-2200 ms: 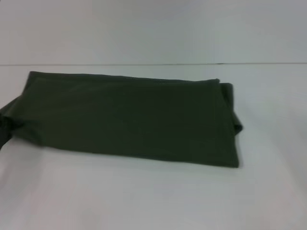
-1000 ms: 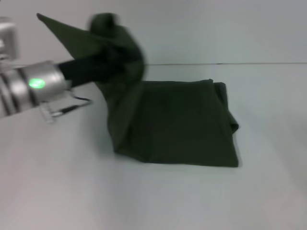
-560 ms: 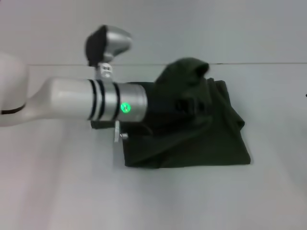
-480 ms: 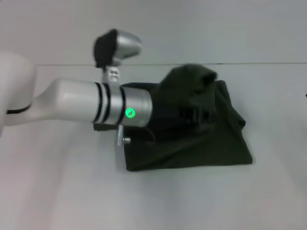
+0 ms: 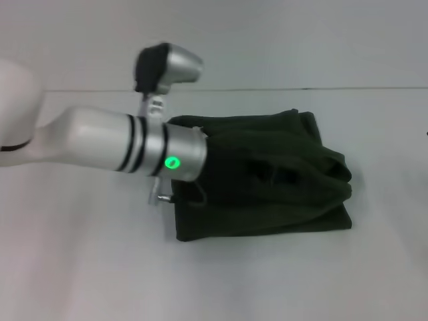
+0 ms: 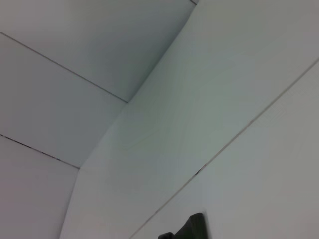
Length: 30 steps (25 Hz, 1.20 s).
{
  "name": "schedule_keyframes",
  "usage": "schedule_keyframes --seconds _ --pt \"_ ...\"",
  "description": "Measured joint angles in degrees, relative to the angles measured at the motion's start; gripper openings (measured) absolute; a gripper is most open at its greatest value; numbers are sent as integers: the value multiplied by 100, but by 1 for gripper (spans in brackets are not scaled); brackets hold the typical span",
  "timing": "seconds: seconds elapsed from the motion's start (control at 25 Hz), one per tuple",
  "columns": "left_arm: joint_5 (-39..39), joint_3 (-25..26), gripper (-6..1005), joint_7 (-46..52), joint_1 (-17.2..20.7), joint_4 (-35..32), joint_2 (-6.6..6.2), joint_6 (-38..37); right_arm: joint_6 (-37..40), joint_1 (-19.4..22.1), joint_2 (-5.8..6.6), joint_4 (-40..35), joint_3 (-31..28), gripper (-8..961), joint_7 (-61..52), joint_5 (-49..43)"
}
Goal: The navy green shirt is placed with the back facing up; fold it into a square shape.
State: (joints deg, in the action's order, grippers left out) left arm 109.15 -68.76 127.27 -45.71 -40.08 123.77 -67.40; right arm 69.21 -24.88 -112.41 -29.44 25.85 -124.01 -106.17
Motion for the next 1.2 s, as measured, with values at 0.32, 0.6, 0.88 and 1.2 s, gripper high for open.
schedule_keyframes --seconds 0.32,0.6,0.88,1.2 --pt "-187 1969 727 1253 925 -437 -190 -1169 10 5 17 1 -15 733 -31 -5" --pt "85 2048 912 2308 1271 5 -516 -767 0 -2 9 0 -30 732 -18 -3" --pt "211 2036 958 2403 1331 407 -575 -224 -29 -25 -5 -1 -43 732 -13 -3" --pt "216 1888 941 2360 1081 689 -504 456 -128 -27 -14 45 -3 732 -8 -3"
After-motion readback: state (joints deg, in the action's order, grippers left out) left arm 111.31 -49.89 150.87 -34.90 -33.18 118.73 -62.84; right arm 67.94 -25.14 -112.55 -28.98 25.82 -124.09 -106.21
